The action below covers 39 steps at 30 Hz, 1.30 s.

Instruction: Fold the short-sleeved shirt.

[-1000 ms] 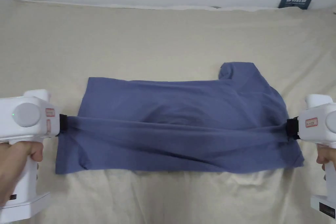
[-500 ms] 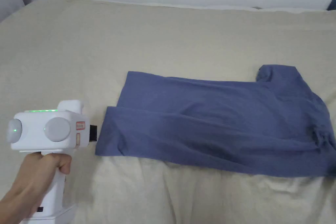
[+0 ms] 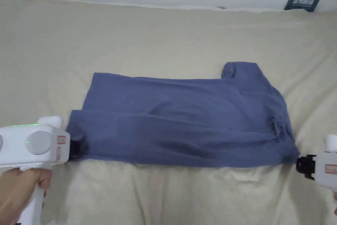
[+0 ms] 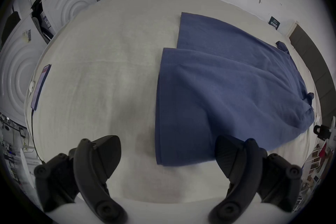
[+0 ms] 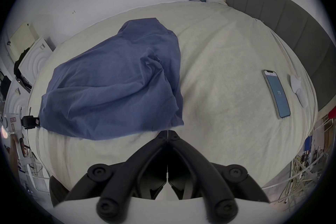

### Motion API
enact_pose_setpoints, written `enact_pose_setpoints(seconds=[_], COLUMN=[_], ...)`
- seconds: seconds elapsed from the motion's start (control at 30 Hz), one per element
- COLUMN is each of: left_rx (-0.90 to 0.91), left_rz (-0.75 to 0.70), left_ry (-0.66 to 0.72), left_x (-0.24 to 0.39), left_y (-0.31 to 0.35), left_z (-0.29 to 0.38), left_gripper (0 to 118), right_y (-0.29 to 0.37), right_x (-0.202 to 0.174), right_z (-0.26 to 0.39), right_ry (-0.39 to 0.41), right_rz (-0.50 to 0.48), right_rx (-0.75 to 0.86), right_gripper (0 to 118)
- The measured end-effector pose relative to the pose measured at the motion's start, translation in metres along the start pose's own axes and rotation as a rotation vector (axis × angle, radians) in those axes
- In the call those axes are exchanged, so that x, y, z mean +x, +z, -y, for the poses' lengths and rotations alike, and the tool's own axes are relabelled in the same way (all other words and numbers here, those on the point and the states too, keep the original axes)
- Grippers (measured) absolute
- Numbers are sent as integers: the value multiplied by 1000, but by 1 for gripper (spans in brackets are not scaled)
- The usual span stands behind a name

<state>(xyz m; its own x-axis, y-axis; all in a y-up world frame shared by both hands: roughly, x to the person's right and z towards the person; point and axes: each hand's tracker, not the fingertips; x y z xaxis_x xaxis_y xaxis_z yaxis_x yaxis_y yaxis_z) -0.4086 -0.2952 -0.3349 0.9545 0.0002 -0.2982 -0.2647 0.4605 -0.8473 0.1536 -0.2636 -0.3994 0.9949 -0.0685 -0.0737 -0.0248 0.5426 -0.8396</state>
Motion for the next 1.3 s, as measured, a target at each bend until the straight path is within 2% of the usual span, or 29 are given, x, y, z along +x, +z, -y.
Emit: enact_pose_setpoints(seconds=[0.03,0.07,0.1,0.13,0.23,0.27,0.3,0.33,0.37,0.47,0.6,0.77,0.9,1.13,1.3], left_rx=[35,-2,-7,1,1,-2,-4,-2,-5,-9,-17,-28,-19,-3,-14], left_rz=[69,11,18,13,36,41,43,37,39,43,42,34,48,53,27], left_ry=[34,25,-3,-15,7,14,13,11,12,15,21,-3,2,2,-15], left_x=[3,6,7,8,4,3,3,2,1,1,3,6,-1,-4,-9], left_y=[3,5,1,1,-1,-2,-2,-2,-2,-2,5,22,40,77,77], left_z=[3,2,-1,-1,-5,-6,-7,-9,-7,-9,-8,0,22,93,129], left_gripper=[5,5,5,5,5,5,5,5,5,5,5,5,5,5,5], right_y=[-2,-4,-10,-12,-21,-38,-46,-51,-54,-36,-19,-3,12,39,46], right_x=[0,-1,-2,4,-3,8,12,14,17,2,11,15,24,42,43], right_z=[-2,-5,-9,-10,-15,-19,-21,-22,-22,-15,-8,-3,18,77,109], right_ry=[-7,-20,-26,-28,-27,-28,-18,-10,-3,-24,-64,-60,-73,-49,-51], right_rz=[-7,-13,-27,-36,-41,-45,-46,-34,-27,-57,-76,-51,-63,-49,-31], right_rx=[23,42,33,23,-35,-20,-21,-34,-49,-41,-11,5,0,-39,-72], right_gripper=[9,59,105,118,115,111,98,62,9,8,8,8,8,8,8])
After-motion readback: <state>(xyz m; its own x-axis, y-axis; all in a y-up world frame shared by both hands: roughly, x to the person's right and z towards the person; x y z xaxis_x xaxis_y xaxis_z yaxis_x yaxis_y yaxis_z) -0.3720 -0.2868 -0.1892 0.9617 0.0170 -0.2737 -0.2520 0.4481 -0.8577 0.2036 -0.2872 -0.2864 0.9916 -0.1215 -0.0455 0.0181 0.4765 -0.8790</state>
